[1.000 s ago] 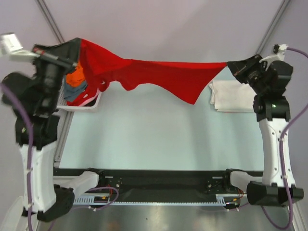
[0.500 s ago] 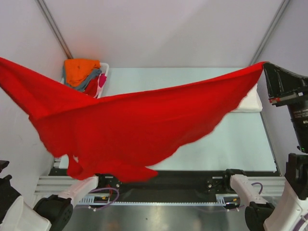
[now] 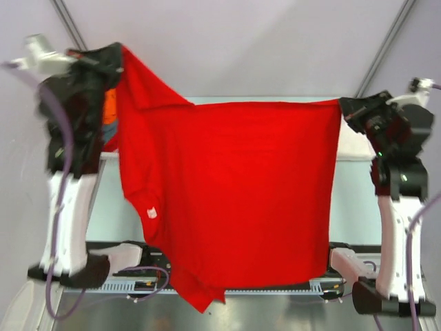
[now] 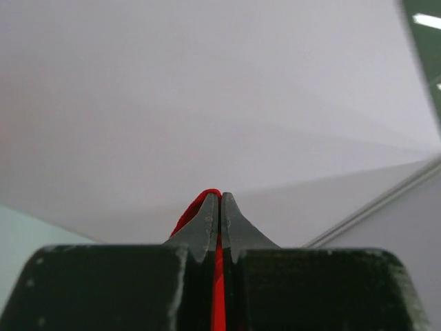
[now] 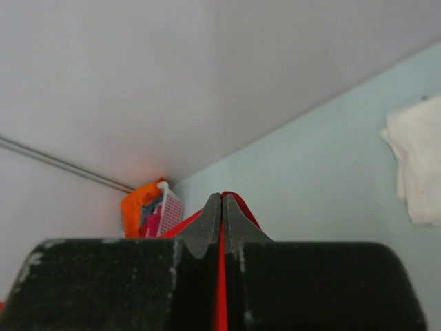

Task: Fold and stack the t-shirts
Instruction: Flatten the tshirt out

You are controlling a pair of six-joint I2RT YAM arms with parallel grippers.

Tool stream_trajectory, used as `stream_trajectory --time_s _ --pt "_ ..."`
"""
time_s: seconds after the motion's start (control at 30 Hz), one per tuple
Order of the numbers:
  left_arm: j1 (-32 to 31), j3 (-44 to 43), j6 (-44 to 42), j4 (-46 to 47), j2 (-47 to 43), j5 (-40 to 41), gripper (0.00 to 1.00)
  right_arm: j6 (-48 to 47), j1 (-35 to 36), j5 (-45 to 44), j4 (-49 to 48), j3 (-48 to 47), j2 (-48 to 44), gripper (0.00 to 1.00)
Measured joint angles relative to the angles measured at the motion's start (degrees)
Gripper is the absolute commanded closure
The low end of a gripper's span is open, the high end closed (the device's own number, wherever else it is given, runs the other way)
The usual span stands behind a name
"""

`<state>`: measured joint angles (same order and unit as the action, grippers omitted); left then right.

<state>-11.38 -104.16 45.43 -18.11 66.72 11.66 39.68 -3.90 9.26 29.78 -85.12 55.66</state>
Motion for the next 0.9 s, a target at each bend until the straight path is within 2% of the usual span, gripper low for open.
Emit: stream_trajectory --time_s 0.2,0.3,0.4,0.47,0.6,0.63,0.7,0.77,0.9 --pt "0.33 1.86 1.77 4.79 17.22 -0.02 1.00 2.51 -0.66 0.79 -6.43 2.73 14.86 1.00" --pt "1.57 -3.72 2.78 6.54 25.57 -1.38 1.00 4.42 -1.46 3.26 -6.95 -4.74 25.29 1.00" --pt "3.02 -7.61 4.15 13.66 29.94 -2.01 1.00 6.25 -2.43 5.49 -8.28 -17.53 35.30 1.00" --pt "3.78 -15.37 4.59 15.85 33.81 -2.69 1.00 7.39 -3.04 6.49 -8.22 -26.58 40.11 1.00" --pt "4.15 -43.95 5.55 21.64 46.69 -3.43 1.00 10.67 -5.18 9.66 -9.64 -44.15 47.41 1.00" --pt "4.13 -45.44 5.66 24.28 47.01 -3.23 1.00 11.50 -5.92 10.43 -10.38 -47.91 48.85 1.00" --pt "4.17 -41.90 5.73 29.24 44.41 -2.43 1.00 13.22 -7.10 11.93 -12.63 -51.39 50.01 1.00" --pt "4.42 -37.57 5.57 33.20 42.14 -2.19 1.00 14.62 -7.89 13.51 -15.08 -50.95 50.07 1.00" --pt "5.07 -33.18 5.18 36.65 42.86 -4.79 1.00 17.86 -8.46 18.10 -25.33 -38.56 49.05 1.00"
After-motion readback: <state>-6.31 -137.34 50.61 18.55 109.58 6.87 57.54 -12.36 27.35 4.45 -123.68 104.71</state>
